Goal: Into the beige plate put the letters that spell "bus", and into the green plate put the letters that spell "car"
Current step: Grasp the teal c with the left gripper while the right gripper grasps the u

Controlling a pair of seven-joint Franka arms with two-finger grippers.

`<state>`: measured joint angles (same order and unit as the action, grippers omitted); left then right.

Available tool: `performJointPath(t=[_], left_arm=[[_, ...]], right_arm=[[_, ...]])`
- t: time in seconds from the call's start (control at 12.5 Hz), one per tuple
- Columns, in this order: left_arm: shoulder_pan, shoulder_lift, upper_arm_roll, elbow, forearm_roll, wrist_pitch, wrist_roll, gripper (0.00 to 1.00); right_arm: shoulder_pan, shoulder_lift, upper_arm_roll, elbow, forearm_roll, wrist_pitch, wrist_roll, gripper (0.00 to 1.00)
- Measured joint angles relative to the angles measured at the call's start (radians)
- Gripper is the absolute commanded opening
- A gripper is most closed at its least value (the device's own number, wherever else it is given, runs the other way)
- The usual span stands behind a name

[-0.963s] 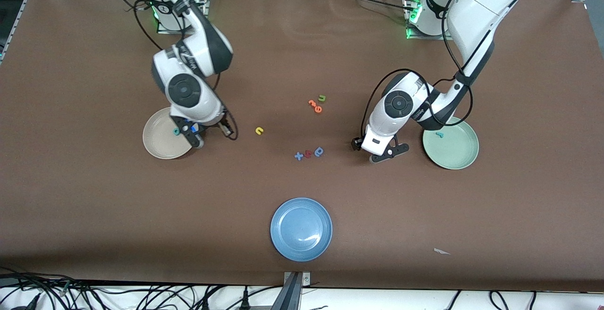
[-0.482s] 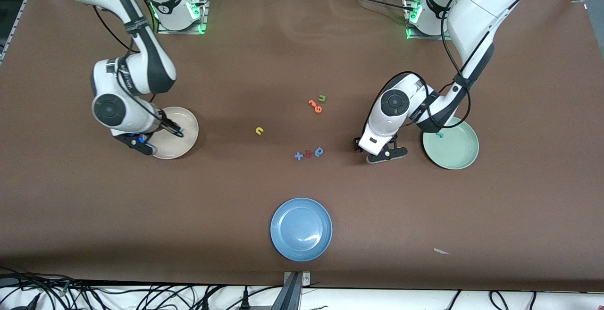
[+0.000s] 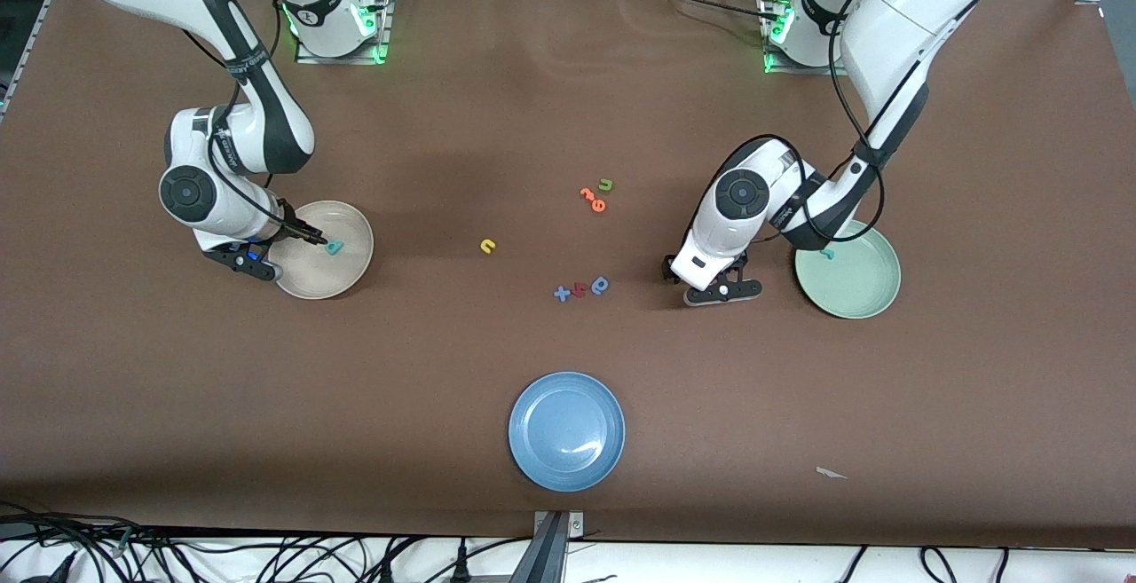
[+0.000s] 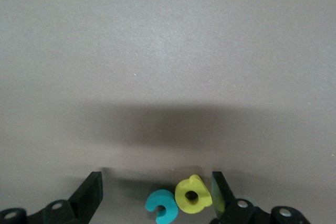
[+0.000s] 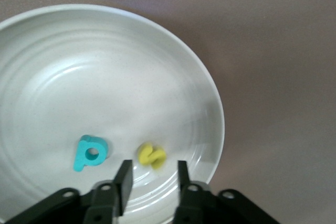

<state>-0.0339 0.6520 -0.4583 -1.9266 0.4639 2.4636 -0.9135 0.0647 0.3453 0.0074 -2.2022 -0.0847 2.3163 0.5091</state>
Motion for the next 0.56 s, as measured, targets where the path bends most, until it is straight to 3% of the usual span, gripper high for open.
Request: performJointPath(t=[0.32,0.56], left_arm=[[-0.001,0.000,-0.035,0.043,-0.002,-0.042,0.075,0.99],[-0.001,0.013,-0.034,0.107,-0.011,-0.059,0.079,1.00]], right_arm=[[0.000,-0.019,0.019,0.007,0.000,0.001,-0.003,1.00],[0.001,-0.042,0.127,0.033,0.003,-0.022,0.042,1.00]])
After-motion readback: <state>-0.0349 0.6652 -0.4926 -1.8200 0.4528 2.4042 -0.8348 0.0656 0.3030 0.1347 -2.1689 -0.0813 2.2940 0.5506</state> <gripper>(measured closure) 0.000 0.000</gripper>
